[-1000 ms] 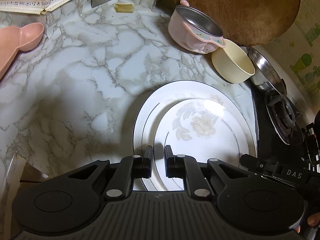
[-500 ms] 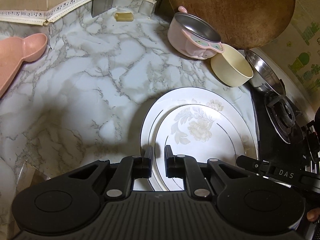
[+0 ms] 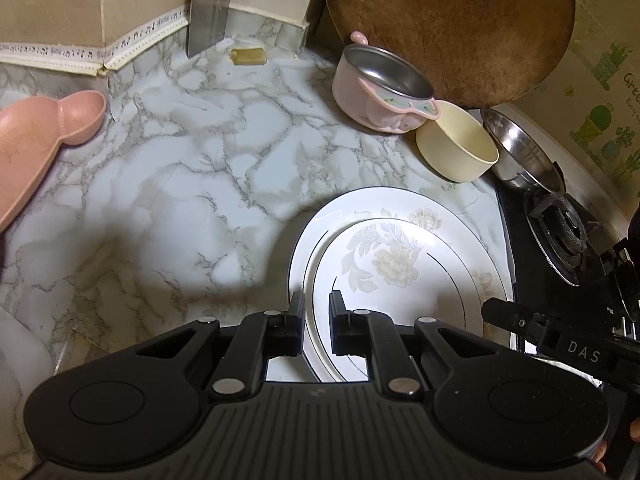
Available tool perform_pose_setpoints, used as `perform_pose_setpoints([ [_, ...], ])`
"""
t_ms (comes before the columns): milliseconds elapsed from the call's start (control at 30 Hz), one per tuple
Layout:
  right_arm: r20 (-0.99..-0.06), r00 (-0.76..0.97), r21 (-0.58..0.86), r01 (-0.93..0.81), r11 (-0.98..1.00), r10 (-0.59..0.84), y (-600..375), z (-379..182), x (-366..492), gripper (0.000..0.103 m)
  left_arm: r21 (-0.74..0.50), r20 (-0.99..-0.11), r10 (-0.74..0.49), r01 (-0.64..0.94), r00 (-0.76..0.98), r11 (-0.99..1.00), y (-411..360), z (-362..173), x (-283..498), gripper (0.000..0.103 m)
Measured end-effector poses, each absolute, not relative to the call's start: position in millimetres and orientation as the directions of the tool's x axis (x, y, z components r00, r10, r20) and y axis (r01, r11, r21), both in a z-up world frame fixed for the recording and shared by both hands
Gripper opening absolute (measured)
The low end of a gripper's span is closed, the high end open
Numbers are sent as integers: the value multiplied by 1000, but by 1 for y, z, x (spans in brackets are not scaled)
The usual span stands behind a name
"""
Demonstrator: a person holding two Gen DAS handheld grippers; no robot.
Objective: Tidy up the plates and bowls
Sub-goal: 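Lower the smaller plate onto the large plate and open both grippers, then move both tools toward the pink bear-shaped tray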
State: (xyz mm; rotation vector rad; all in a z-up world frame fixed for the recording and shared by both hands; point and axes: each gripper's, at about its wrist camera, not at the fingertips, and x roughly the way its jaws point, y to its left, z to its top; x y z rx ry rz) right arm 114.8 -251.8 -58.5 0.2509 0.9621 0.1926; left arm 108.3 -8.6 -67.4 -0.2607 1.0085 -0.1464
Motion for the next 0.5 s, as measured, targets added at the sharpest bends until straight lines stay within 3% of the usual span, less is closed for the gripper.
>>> perform_pose_setpoints([
  [367, -730, 606, 283, -153, 947, 316, -222, -32, 109, 43, -233, -776, -189, 5, 602, 972, 6, -41, 93, 12],
  [467, -716, 613, 283, -182, 942, 334, -212, -26, 108, 49, -230, -762, -176, -6, 623, 973, 14, -35, 88, 20],
  [500, -712, 614, 286, -190, 939, 341, -208, -24, 107, 52, -225, -757, -167, -11, 632, 974, 17, -32, 86, 29],
])
